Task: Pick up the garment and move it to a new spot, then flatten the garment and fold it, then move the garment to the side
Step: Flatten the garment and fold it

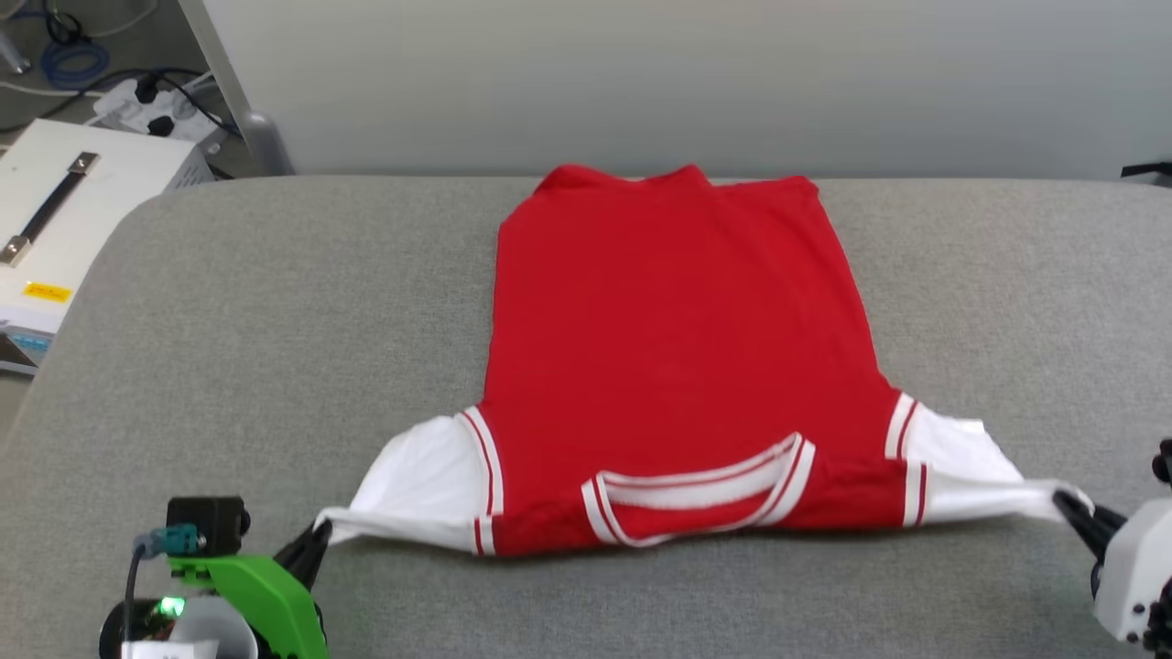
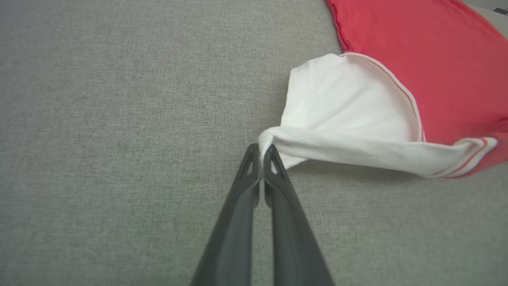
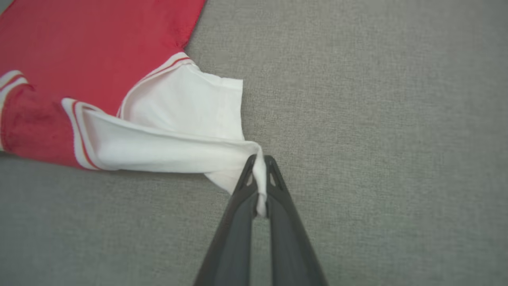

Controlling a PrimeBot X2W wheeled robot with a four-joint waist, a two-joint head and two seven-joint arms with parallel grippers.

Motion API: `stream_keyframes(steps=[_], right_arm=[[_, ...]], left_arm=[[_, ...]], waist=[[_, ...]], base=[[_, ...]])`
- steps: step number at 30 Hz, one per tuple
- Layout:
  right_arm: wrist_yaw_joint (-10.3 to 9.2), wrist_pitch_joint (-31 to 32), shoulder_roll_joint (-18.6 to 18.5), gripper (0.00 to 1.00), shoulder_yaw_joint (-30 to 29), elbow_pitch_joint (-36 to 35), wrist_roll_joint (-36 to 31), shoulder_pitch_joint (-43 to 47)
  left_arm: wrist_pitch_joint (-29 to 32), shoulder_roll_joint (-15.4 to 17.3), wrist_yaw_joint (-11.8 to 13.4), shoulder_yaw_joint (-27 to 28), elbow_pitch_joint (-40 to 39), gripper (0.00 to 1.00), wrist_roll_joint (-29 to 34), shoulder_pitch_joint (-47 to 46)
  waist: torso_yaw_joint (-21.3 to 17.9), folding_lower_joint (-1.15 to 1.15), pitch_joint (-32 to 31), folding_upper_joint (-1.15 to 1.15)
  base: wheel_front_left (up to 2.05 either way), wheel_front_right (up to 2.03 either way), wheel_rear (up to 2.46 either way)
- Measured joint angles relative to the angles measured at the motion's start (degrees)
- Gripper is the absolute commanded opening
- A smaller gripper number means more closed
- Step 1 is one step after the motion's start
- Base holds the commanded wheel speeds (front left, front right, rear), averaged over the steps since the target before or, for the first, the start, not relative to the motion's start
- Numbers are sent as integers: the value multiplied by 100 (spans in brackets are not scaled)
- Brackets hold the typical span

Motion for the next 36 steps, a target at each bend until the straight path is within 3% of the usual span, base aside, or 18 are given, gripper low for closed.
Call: stream_keyframes(steps=[8,14,15,16,25,36], right_arm=[[0,722,-222,0,-204,-528,327,896],[0,989,-241,0,-527,-813,271,1221],[0,1022,-241,55,-580,-866,219,1229],[0,1054,-231,100,-658,-917,169,1229],[-8,1726,-226,100,-1426,-1612,13,910],[-8,3199,399,100,-2226,-1703,-371,-1107]], left_arm=[[441,403,168,-124,-822,0,-118,697],[482,519,331,-130,-1201,0,-91,791],[481,521,338,-131,-1243,0,-89,789],[481,521,338,-132,-1287,0,-88,786],[625,612,460,-107,-2045,0,-13,599],[1183,792,805,-147,-3537,0,71,320]], waist=[[55,0,-270,0],[85,0,-228,0],[88,0,-206,0],[92,0,-183,0],[168,0,131,0],[495,1,935,0]], base=[[0,0,0],[0,0,0],[0,0,0],[0,0,0],[0,0,0],[0,0,0]])
